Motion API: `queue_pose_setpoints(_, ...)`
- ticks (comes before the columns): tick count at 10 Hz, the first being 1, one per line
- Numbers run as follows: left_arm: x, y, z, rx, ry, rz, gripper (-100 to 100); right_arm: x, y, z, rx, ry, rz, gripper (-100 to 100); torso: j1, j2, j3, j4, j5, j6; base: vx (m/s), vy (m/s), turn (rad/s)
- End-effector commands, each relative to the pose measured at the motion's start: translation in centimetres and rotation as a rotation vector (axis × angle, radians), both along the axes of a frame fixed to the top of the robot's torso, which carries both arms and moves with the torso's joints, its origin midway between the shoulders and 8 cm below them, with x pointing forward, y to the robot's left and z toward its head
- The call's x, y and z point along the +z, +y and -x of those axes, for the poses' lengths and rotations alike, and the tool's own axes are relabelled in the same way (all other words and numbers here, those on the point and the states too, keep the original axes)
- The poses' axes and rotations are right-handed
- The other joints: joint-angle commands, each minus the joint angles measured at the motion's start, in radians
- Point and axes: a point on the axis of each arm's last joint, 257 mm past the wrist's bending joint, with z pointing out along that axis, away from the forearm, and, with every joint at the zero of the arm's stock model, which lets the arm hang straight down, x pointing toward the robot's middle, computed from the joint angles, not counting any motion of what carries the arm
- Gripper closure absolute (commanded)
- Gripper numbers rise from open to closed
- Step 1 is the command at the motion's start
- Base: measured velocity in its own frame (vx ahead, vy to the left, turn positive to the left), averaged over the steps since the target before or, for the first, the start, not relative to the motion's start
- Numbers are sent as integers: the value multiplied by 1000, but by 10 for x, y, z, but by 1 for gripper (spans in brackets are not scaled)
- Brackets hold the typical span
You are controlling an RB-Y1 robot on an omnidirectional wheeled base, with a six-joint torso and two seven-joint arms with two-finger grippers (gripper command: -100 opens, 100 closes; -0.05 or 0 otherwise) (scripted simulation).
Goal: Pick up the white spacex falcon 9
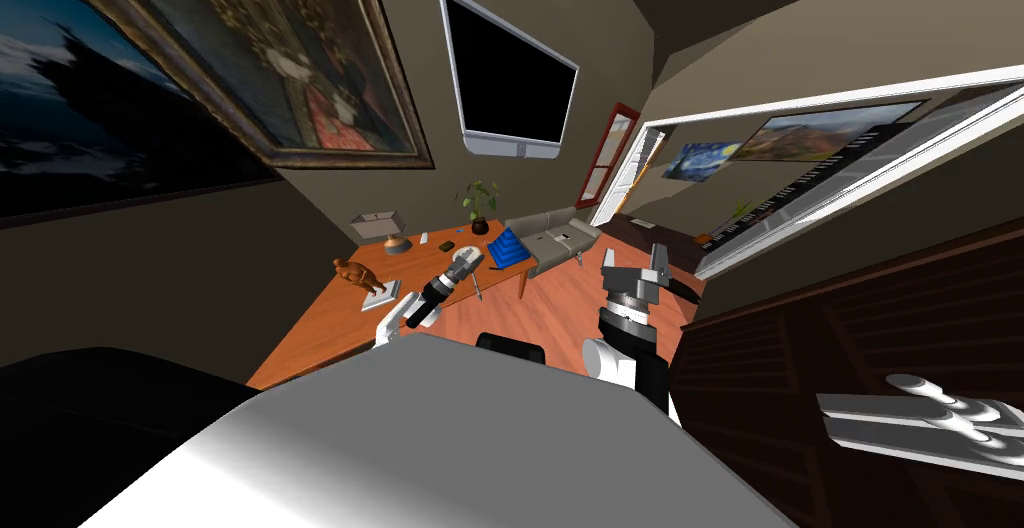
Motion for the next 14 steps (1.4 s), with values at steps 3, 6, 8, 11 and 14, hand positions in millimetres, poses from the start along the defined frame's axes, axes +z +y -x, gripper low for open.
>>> queue_pose_setpoints(3,-42,7,-4,3,15,-232,-100,0,0,0,0,0,0,0,0,0,0,0,0,0,-13,16,-151)
queue_pose_setpoints(6,-70,12,-5,-4,32,-372,-100,0,0,0,0,0,0,0,0,0,0,0,0,0,-6,11,-82)
queue_pose_setpoints(8,-75,11,-4,-10,34,-404,-100,0,0,0,0,0,0,0,-1,0,0,0,0,0,-4,8,-45)
queue_pose_setpoints(11,-115,29,-4,-31,46,-616,-100,0,0,0,0,0,0,0,-1,0,0,0,0,0,-6,8,-162)
queue_pose_setpoints(14,-144,41,0,-54,64,-753,-100,0,0,0,0,0,0,0,-1,-1,0,0,0,0,-3,5,-102)
